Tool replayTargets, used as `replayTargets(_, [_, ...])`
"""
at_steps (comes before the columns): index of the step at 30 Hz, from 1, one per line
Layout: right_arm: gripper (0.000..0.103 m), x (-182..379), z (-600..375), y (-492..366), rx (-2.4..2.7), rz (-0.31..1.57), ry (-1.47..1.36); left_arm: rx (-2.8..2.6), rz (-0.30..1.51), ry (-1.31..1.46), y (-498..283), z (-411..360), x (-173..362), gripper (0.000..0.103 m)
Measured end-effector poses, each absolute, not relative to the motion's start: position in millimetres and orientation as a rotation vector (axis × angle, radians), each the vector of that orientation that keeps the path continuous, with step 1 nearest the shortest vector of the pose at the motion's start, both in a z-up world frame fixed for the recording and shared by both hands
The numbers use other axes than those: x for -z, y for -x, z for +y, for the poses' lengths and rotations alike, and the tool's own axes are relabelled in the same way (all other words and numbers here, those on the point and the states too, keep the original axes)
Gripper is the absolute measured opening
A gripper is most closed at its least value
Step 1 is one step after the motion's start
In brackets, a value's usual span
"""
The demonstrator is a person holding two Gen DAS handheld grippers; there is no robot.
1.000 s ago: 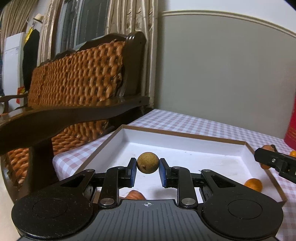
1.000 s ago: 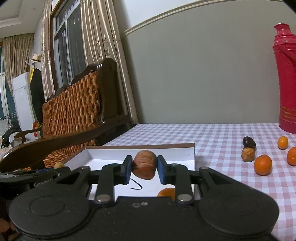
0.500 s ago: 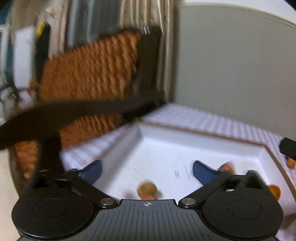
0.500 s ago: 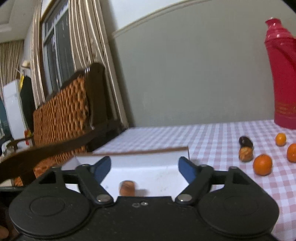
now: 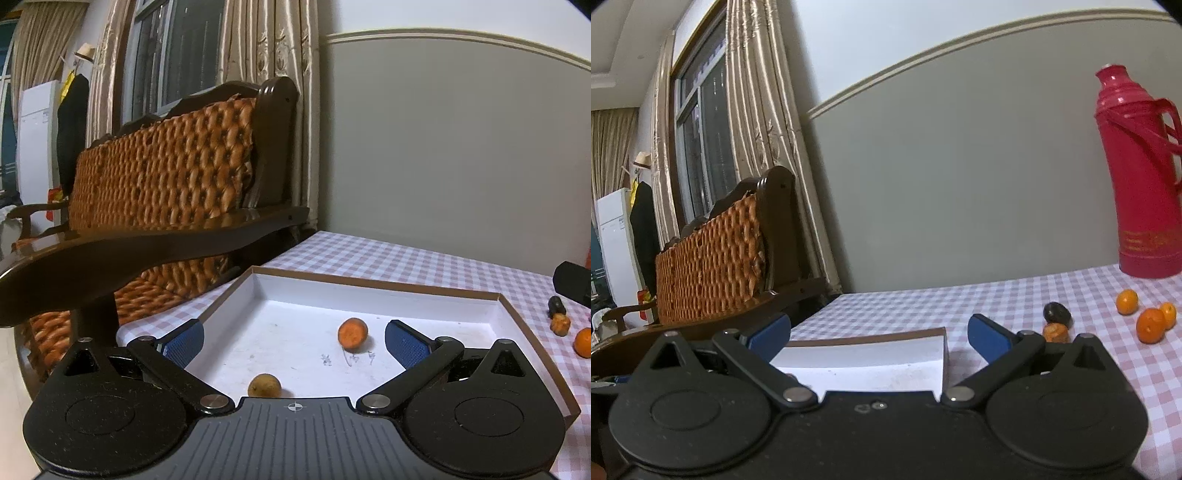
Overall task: Organize fruits
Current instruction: 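Lift both open tools away from the fruits in the box, then move both open tools from the box toward the remaining fruits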
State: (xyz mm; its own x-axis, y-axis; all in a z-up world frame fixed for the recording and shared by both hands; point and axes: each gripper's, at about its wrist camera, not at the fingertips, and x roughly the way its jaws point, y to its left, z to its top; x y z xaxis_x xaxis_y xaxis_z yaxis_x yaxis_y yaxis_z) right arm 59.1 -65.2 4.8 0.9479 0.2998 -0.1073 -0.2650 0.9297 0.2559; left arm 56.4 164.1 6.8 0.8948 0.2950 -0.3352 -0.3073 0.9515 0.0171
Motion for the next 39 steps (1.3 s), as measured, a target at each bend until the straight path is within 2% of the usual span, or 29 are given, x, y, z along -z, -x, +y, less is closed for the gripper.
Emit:
replayTargets(24, [0.097, -3.2, -84.9, -43.2, -0.251, 0.147, -0.215, -0.236, 0.324, -0.005, -51.5, 133.5, -12.5, 0.103])
replayTargets(39, [0.097, -5.0, -122.4, -25.5, -0.195, 0.155, -0.196, -0.114, 0.298, -0.061, -48.1, 76.3, -15.1, 0.103])
